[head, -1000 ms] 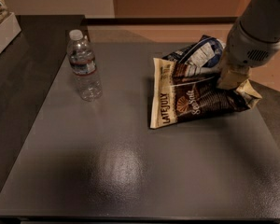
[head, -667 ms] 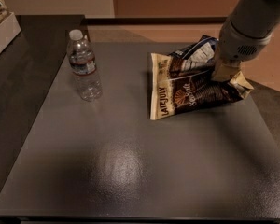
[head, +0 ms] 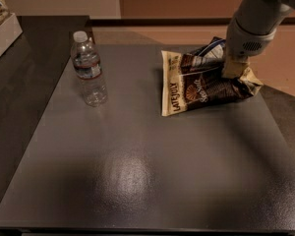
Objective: Move brown chip bag near blue chip bag
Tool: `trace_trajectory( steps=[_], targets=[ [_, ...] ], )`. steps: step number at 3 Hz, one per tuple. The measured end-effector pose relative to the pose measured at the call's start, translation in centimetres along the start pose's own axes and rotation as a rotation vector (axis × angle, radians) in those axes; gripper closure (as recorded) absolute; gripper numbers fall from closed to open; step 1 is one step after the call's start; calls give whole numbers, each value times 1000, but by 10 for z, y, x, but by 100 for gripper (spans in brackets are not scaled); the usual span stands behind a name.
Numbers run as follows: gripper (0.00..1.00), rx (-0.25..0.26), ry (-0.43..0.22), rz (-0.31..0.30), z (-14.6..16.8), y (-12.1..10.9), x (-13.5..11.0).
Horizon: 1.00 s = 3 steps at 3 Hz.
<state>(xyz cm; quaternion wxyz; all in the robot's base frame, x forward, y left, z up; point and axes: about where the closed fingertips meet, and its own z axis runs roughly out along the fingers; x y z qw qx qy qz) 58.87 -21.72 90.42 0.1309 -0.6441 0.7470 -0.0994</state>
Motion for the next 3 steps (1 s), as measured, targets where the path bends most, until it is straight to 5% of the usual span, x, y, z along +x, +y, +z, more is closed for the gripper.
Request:
trace_trajectory(
  steps=[2, 3],
  targets=[
    [0, 0, 0, -3, 2, 0, -1],
    [0, 0, 0, -3, 2, 0, -1]
  ],
)
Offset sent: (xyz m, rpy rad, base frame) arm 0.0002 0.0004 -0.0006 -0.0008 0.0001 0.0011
